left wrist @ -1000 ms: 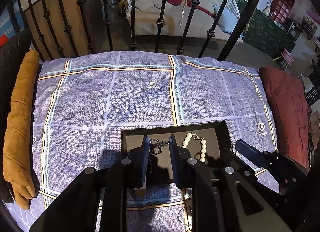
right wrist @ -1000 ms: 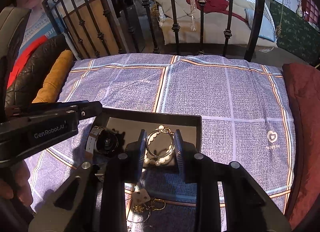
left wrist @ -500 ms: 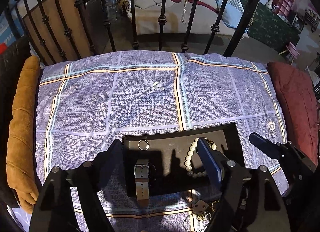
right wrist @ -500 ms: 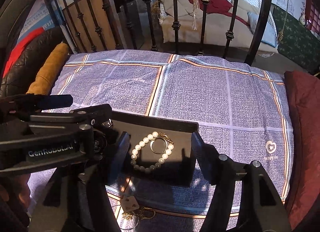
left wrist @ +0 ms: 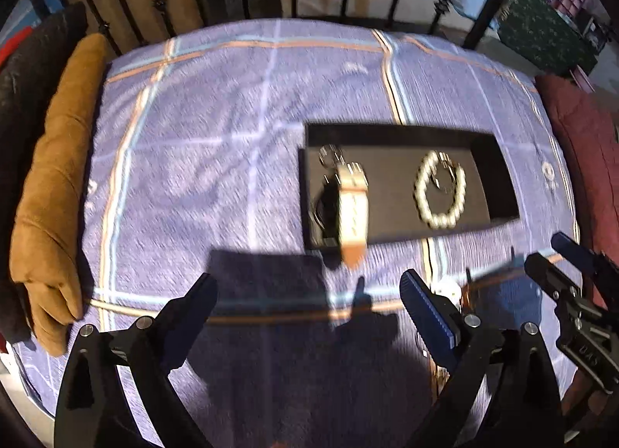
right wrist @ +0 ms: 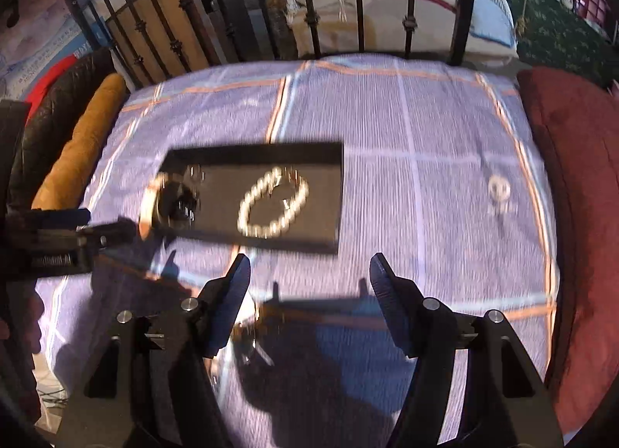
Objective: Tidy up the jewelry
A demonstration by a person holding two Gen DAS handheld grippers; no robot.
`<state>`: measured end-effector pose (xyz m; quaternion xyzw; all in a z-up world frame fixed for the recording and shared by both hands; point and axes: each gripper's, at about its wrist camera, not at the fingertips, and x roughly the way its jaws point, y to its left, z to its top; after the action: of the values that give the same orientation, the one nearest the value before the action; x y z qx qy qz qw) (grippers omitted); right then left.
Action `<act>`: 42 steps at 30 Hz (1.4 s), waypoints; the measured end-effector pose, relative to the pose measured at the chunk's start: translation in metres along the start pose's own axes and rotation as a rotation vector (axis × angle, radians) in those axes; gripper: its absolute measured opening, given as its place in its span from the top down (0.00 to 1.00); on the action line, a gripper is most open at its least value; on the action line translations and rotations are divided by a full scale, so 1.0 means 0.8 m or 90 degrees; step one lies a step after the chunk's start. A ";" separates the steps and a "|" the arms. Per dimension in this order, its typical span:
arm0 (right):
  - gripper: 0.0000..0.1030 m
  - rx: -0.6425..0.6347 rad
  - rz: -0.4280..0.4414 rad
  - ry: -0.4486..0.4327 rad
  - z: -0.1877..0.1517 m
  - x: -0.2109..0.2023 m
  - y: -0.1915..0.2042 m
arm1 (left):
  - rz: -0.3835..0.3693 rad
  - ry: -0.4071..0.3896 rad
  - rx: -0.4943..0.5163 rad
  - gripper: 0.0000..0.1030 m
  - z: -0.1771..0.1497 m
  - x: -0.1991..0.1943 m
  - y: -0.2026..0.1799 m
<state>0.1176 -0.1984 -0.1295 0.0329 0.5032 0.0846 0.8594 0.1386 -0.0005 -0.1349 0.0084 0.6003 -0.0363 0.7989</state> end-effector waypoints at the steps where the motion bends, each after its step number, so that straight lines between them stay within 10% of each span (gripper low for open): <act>1: 0.38 -0.004 0.000 0.015 -0.013 0.005 0.001 | -0.016 0.019 0.015 0.10 -0.016 0.008 -0.011; 9: 0.38 -0.049 -0.013 0.049 -0.033 0.030 0.013 | -0.068 0.039 0.082 0.10 -0.084 0.033 -0.079; 16: 0.38 -0.002 -0.033 0.032 -0.028 0.011 -0.014 | 0.016 0.026 0.090 0.09 -0.077 0.059 -0.106; 31: 0.38 -0.049 0.015 0.051 -0.046 0.065 0.043 | 0.065 0.029 -0.014 0.09 -0.070 0.062 0.006; 33: 0.42 -0.052 0.010 0.049 -0.050 0.063 0.043 | 0.071 0.030 -0.006 0.13 -0.071 0.062 0.003; 36: 0.76 -0.104 -0.007 0.059 -0.059 0.060 0.056 | 0.072 0.023 0.000 0.32 -0.067 0.060 -0.020; 42: 0.56 -0.065 0.030 0.061 -0.058 0.059 0.046 | -0.026 -0.022 -0.007 0.40 -0.056 0.034 -0.030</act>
<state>0.0959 -0.1547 -0.1876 -0.0033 0.5380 0.1318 0.8326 0.1014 -0.0232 -0.1727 -0.0091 0.5867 -0.0492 0.8083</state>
